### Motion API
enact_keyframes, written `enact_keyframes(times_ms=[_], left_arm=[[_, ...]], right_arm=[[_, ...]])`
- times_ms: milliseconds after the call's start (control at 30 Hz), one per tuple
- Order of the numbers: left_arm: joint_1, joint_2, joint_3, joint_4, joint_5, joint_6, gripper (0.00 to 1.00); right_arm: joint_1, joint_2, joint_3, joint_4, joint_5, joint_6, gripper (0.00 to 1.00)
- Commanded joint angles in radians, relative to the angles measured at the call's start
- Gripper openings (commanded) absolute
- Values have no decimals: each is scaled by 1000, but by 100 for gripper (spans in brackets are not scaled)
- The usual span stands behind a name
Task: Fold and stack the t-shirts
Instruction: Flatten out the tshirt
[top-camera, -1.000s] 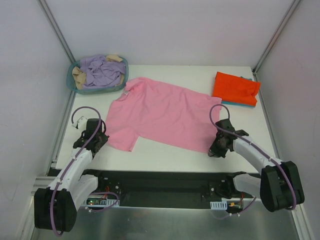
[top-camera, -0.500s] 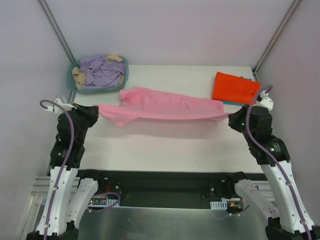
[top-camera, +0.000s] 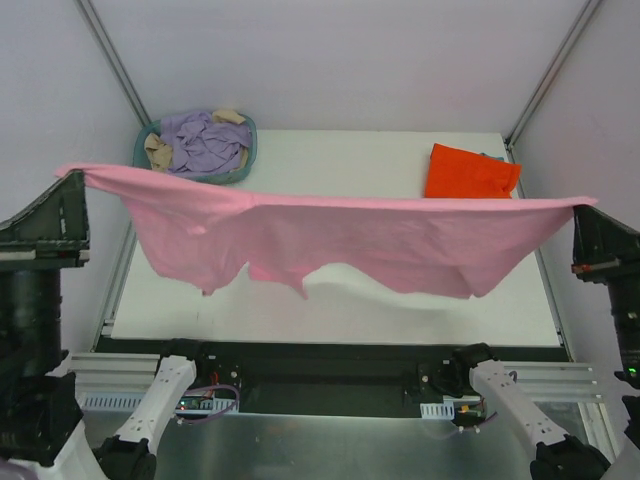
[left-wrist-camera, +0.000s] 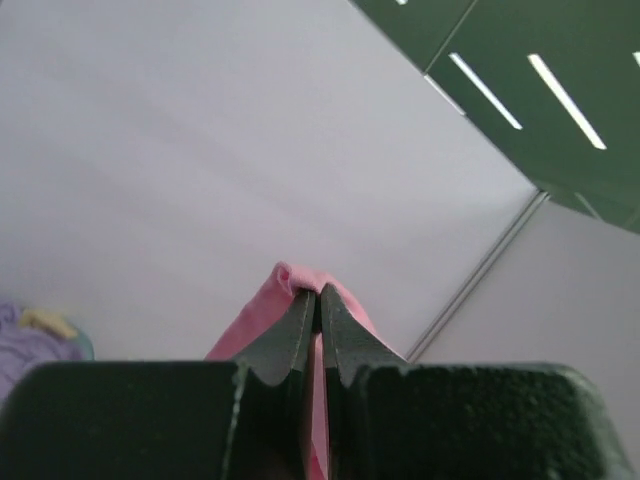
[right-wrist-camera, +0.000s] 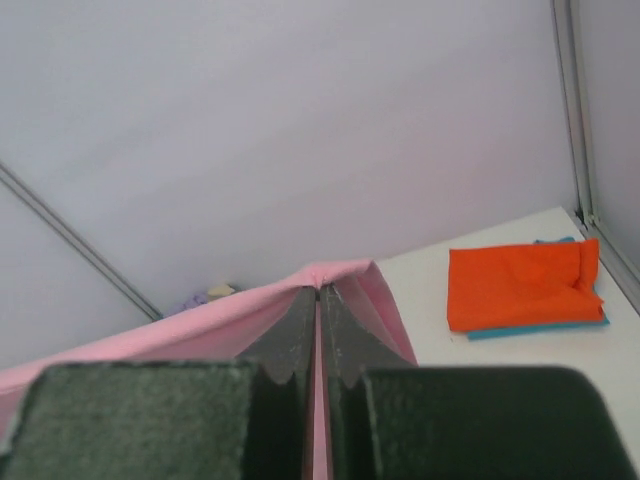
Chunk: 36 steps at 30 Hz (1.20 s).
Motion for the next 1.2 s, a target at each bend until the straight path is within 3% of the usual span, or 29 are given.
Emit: enact_keyframes(times_ms=[0,133,300,400,533,633,733,867,1000,1167], left_arm=[[7,52,141,24,-1,104,0],[7,150,251,24,30,159,0],[7,304,254,27,77,195,0],[7,386,201,59,74,258,0],[7,483,-28,198,106,334,0],[7,598,-185,328,93,367,0],[7,791,-229,378,91,396,0],[7,1136,-145,371,157,405,0],[6,1307,-65,364,209,367,0],[6,1390,-57,364,214,316,0]], right_arm=[[-3,9,91,-49,-32,-73,1],[-3,18,82,-24,22,-95,1],[-3,84,-21,45,86,-116,1],[-3,162,-113,105,147,-150,1],[-11,268,-278,194,198,-144,1],[-46,393,-401,270,171,-90,1],[-84,571,-470,361,106,-69,1],[-107,888,-399,386,31,-70,1],[-110,1192,-244,309,32,-73,1],[-110,1288,-173,306,14,-53,1]])
